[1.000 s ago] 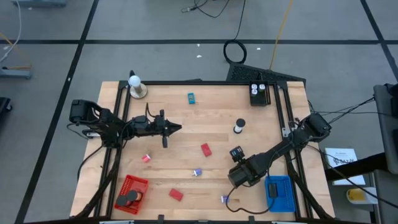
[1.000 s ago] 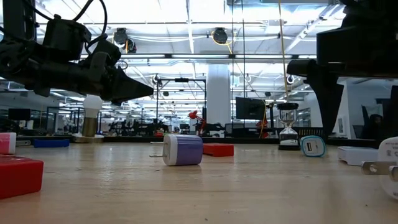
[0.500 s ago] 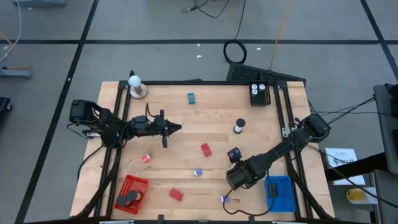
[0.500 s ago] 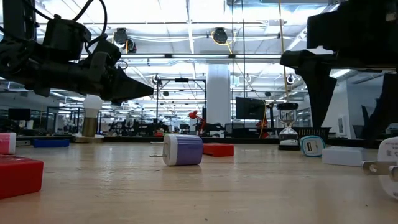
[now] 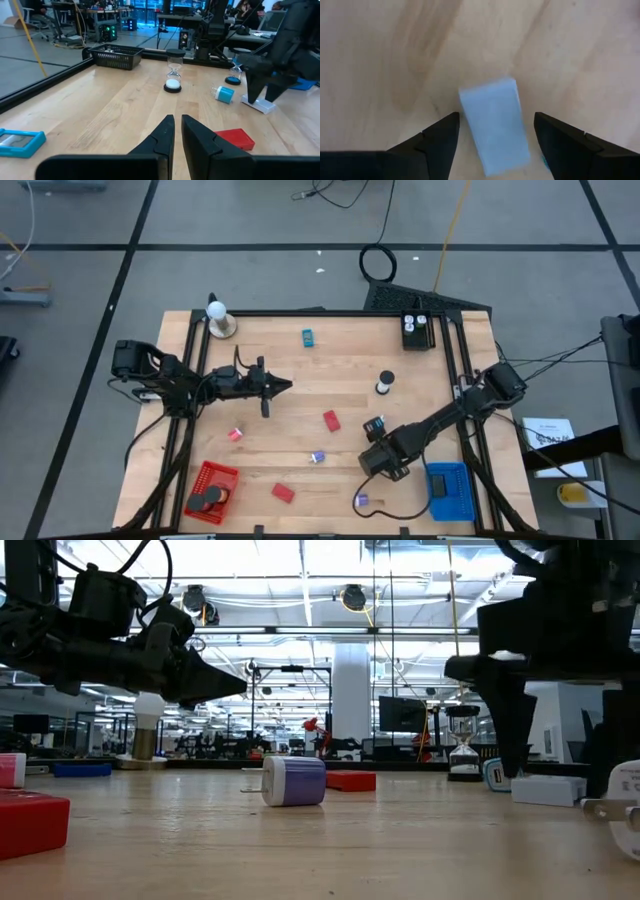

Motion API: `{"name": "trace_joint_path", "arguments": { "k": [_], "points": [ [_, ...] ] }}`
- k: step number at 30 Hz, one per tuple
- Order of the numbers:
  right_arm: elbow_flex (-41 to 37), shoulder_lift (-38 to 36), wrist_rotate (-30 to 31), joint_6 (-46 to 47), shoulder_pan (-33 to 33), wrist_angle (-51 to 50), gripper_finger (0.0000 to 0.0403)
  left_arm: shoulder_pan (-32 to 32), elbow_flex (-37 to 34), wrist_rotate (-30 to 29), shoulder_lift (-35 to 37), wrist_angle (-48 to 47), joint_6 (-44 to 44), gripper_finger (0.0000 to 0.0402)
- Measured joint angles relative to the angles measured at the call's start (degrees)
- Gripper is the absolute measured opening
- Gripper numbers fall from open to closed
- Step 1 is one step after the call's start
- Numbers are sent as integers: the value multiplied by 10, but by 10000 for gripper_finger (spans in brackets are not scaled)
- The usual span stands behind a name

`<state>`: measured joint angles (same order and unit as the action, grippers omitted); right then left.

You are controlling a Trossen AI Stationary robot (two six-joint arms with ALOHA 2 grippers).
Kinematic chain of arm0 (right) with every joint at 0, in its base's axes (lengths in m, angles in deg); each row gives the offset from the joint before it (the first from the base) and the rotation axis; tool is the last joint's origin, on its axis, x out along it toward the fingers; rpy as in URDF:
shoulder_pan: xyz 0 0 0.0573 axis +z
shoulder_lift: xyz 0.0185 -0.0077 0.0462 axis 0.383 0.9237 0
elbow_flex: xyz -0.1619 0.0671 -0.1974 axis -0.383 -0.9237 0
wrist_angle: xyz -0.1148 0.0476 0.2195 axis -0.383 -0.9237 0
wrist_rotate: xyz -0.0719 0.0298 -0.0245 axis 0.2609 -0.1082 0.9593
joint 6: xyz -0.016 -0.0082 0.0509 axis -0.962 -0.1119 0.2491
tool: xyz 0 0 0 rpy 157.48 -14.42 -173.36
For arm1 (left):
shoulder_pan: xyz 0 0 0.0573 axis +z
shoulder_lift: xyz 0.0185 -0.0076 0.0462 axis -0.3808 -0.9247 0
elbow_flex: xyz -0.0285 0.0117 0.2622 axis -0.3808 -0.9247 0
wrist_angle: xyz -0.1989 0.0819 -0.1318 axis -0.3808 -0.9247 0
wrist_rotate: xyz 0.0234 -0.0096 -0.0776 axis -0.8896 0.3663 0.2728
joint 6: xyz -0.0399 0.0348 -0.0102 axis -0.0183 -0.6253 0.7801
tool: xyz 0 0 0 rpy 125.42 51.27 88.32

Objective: Pick & Place Office items
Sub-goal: Put the white digital clock into the blue bin

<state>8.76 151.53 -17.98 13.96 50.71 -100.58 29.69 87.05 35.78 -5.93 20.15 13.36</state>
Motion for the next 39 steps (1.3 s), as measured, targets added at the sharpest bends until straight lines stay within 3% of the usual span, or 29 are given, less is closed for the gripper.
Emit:
{"name": "trace_joint_path", "arguments": {
  "k": [12, 18, 23, 29, 39],
  "points": [
    [-27, -6, -31, 72, -2, 40, 182, 0, 0, 0, 0, 1, 0, 42],
    [-3, -11, -48, 140, -3, 34, 149, 0, 0, 0, 0, 1, 0, 42],
    [43, -33, -65, 296, -2, 9, 158, 0, 0, 0, 0, 1, 0, 42],
    [74, -79, -73, 563, 16, -25, 156, 0, 0, 0, 0, 3, 14, 42],
    [74, -147, -12, 880, 102, -65, 157, 0, 0, 0, 0, 4, 24, 42]
  ]
}}
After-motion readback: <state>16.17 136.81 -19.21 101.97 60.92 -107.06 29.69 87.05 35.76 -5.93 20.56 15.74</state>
